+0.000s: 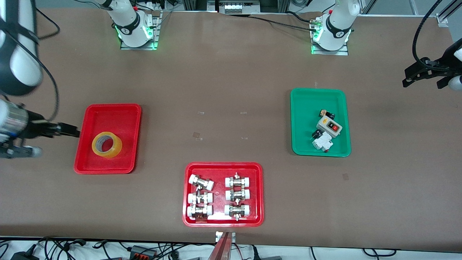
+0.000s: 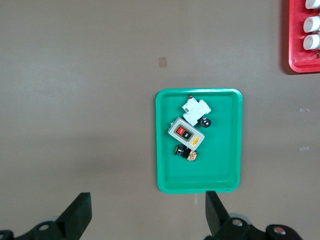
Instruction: Left arm passes tape to right arm into tray
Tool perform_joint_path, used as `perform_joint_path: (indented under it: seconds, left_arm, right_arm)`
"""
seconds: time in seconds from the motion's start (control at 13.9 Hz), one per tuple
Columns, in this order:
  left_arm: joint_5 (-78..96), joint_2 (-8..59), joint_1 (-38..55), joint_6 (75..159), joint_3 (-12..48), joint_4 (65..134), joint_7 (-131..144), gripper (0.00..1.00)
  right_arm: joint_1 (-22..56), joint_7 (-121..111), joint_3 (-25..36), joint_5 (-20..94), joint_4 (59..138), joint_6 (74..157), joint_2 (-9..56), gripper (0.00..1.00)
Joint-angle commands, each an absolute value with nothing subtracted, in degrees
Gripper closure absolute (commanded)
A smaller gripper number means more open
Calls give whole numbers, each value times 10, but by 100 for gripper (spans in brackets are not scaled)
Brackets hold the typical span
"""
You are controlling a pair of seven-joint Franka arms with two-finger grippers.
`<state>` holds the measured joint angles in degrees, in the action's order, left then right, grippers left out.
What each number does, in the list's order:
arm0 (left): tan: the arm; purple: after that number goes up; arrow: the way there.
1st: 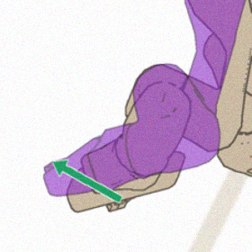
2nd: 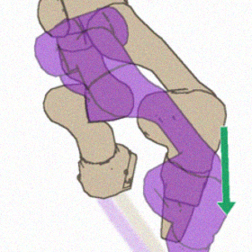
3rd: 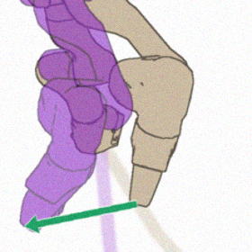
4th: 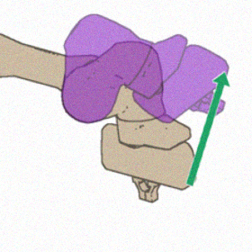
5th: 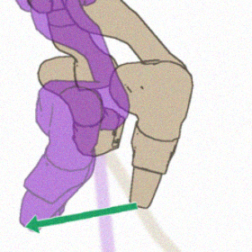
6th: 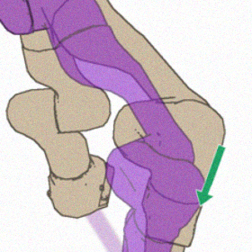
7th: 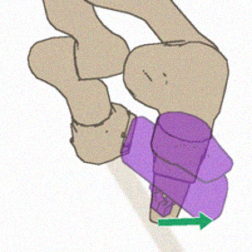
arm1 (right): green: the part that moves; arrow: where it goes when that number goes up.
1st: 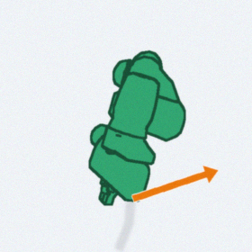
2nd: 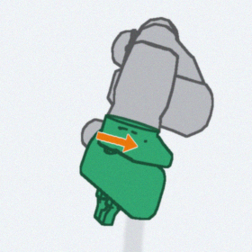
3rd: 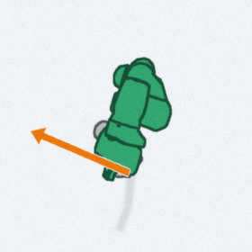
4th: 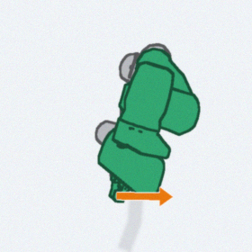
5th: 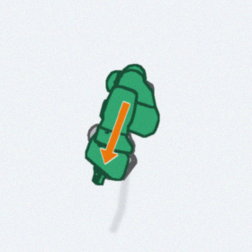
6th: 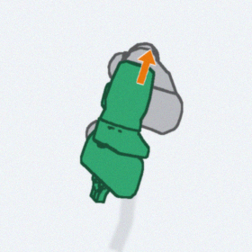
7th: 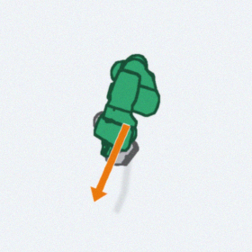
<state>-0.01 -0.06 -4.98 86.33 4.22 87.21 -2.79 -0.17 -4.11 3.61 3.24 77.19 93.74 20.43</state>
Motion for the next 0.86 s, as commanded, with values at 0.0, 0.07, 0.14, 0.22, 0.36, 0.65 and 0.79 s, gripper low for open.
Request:
perform_joint_path:
  seconds: [0.0, 0.07, 0.14, 0.22, 0.36, 0.65, 0.79]
  left_arm:
    - [-5, -3, -53, 856, 44, 870, -43, 0]
    - [-5, -3, -53, 856, 44, 870, -43, 0]
    - [-5, -3, -53, 856, 44, 870, -43, 0]
    - [-5, -3, -53, 856, 44, 870, -43, 0]
    - [-4, -3, -53, 856, 44, 870, -43, 0]
    - [-4, -2, -53, 856, 43, 870, -43, 0]
    - [-4, -3, -53, 856, 43, 869, -43, 0]
  right_arm:
    - [-3, -25, 35, 14, 722, 894, 204, 0]
    - [-3, -23, 37, 14, 722, 894, 204, 0]
    - [-3, -21, 36, 12, 722, 895, 200, 0]
    - [-2, -18, 35, 11, 723, 903, 188, 0]
    - [-1, -18, 34, -1, 740, 937, 170, 0]
    - [-1, -22, 34, -2, 786, 966, 143, 0]
    - [-2, -23, 34, -1, 884, 1004, 85, 0]
